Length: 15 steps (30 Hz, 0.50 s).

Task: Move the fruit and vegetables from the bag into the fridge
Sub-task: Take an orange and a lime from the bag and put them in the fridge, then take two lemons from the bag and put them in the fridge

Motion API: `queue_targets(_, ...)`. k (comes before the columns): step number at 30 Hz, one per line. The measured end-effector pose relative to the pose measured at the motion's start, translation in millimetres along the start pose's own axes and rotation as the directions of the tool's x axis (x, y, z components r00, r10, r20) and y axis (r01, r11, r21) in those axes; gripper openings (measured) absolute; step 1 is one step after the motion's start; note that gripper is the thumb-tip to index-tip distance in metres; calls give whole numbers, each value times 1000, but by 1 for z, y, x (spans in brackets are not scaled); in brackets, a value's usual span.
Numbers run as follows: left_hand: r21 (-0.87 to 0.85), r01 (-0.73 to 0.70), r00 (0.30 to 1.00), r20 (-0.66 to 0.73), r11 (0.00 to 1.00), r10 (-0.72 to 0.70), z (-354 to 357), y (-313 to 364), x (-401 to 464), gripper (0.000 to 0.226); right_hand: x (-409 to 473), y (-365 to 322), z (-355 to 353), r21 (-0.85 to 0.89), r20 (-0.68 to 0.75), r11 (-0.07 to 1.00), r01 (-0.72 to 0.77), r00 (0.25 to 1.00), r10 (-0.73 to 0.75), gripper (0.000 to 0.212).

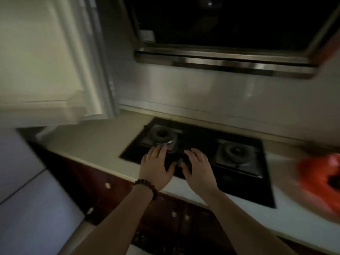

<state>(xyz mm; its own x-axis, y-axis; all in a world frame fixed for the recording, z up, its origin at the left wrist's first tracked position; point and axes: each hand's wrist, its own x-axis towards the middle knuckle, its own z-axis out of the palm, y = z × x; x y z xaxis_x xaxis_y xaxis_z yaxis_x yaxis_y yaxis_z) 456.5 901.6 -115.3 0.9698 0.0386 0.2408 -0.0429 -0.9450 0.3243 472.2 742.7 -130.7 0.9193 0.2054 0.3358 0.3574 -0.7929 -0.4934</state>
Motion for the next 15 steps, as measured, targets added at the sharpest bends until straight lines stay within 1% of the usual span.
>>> queue_targets(3, -72, -127, 989, 68, 989, 132, 37, 86, 1, 69, -39, 69, -54, -57, -76, 988, -146, 987, 141, 47)
queue_targets(7, -147, -296, 941, 127, 944, 315, 80, 196, -5, 69, -96, 146, -122, -97, -178, 937, -336, 932, 316, 45)
queue_targets(11, -247, -448, 850, 181, 859, 495, 110, 292, -23, 70, -156, 200, -180, -106, -270, 850, -517, 837, 475, 46)
queue_targets(15, -308, -551, 752, 219, 775, 622, 135, 366, -42, 71, -207, 240, -222, -107, -380, 761, -640, 734, 563, 46)
